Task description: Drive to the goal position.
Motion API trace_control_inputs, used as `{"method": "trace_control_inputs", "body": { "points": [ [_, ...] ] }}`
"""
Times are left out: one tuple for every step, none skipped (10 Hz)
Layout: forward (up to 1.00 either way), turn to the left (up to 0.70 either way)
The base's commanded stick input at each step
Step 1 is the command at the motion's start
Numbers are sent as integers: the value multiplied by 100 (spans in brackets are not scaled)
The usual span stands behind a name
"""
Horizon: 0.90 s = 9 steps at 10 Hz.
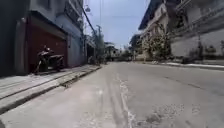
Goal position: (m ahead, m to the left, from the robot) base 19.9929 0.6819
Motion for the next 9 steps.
{"method": "trace_control_inputs", "body": {
  "points": [
    [100,0],
    [100,0],
    [100,0],
    [100,0],
    [100,0],
    [100,0],
    [100,0],
    [100,-3],
    [100,-9]
  ]
}}
